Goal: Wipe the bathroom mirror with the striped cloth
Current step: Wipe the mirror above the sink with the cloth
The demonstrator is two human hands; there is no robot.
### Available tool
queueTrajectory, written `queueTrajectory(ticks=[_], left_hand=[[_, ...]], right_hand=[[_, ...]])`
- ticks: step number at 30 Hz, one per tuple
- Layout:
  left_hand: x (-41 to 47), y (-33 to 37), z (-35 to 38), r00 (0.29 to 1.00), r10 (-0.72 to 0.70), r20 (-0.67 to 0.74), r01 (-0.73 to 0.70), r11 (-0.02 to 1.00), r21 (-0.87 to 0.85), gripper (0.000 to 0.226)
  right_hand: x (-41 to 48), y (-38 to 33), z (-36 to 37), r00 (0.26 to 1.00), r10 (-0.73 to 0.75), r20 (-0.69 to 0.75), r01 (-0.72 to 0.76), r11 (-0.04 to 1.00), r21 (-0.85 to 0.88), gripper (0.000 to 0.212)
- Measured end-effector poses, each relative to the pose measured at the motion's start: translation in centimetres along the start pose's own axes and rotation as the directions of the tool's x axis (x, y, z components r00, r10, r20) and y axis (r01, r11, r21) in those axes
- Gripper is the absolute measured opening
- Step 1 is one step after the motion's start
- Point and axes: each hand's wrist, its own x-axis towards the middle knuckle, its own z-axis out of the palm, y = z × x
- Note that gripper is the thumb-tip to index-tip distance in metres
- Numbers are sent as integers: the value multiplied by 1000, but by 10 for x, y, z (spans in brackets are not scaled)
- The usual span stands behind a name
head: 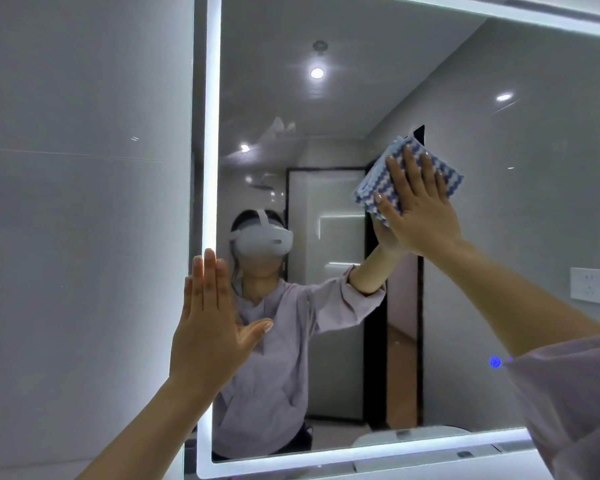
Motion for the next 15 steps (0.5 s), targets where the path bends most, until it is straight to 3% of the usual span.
queueTrajectory(ticks=[5, 15], left_hand=[[0, -1, 0, 1000, -2, 7, 2, 1000, 1, 111], [1, 0, -3, 1000, -6, 13, 7, 1000, -23, 111]], right_hand=[[-14, 24, 3, 991, 136, -8, -136, 991, -11, 70], [-15, 29, 7, 978, 209, 9, -209, 977, 51, 63]])
